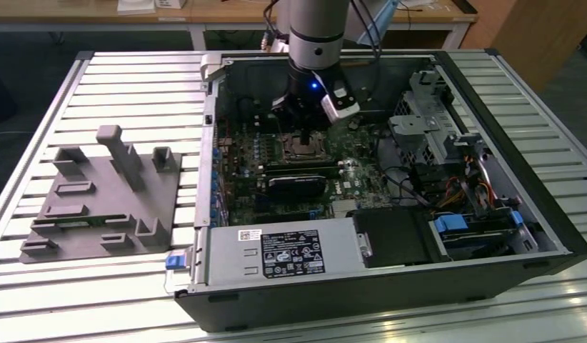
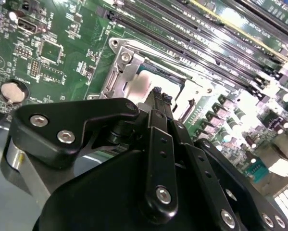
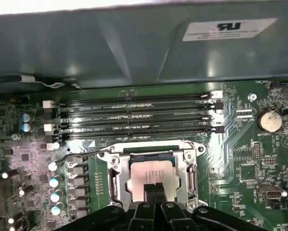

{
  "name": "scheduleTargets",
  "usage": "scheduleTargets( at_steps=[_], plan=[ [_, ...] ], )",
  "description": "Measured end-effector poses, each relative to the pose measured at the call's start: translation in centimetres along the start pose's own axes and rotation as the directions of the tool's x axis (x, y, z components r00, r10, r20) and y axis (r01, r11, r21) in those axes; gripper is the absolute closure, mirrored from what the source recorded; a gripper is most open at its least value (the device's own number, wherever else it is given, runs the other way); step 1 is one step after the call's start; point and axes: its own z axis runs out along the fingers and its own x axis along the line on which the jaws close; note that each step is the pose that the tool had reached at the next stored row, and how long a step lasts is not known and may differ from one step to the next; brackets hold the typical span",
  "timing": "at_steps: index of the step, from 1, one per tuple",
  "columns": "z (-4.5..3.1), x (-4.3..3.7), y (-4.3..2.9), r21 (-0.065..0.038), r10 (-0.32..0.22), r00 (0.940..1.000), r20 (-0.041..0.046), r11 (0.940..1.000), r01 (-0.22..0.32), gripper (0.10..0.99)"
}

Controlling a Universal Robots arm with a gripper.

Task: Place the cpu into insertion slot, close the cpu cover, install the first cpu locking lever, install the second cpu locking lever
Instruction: 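Close the cpu cover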

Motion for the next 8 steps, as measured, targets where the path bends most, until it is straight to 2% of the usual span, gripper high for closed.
scheduleTargets(
  at_steps=[2, 3, 8],
  plan=[
    [0.08, 0.39, -0.03, -0.002, 0.0, 0.9998, 0.0201, 1.0, 0.0, 0.98],
    [0.13, 0.46, -0.03, -0.002, 0.001, 0.9997, 0.0245, 1.0, -0.001, 0.98],
    [0.25, 0.55, -0.04, -0.001, 0.061, 0.9978, 0.0252, 0.9981, -0.061, 0.98]
  ],
)
